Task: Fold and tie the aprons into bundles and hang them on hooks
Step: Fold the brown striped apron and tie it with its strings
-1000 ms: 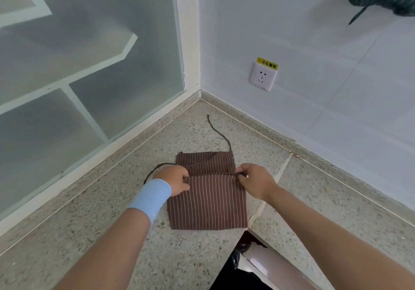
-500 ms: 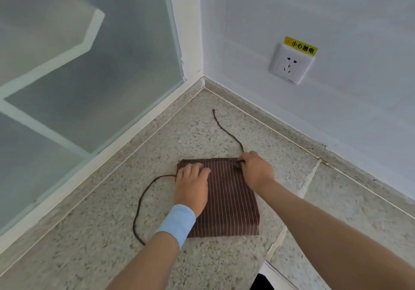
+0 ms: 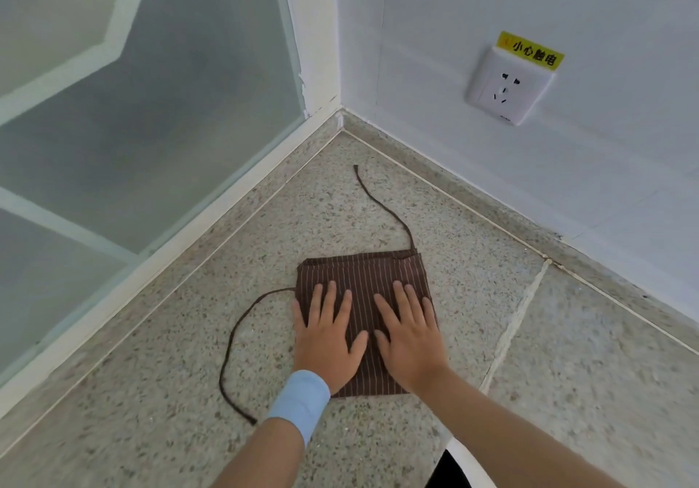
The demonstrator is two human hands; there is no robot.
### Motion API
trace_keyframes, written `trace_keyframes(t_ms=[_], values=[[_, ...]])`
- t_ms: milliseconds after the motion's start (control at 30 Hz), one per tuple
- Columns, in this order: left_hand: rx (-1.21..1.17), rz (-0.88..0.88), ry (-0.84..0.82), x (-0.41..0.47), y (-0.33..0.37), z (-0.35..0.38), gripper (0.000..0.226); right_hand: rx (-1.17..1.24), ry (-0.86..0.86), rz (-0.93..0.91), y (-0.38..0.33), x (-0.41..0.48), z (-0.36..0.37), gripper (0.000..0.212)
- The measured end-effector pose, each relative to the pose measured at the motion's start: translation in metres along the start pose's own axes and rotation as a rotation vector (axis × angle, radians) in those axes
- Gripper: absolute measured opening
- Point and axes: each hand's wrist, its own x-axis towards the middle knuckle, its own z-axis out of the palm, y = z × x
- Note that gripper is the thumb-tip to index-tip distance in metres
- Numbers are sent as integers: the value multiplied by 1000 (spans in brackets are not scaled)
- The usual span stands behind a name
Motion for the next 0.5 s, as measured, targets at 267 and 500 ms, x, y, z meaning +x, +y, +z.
trace_keyframes(t_ms=[267, 500], values=[[168, 135, -13, -26, -43, 21, 71, -50, -56, -91, 14, 0, 1, 65], [2, 267, 68, -62, 11, 13, 45, -122, 95, -310, 9, -33, -18, 29]])
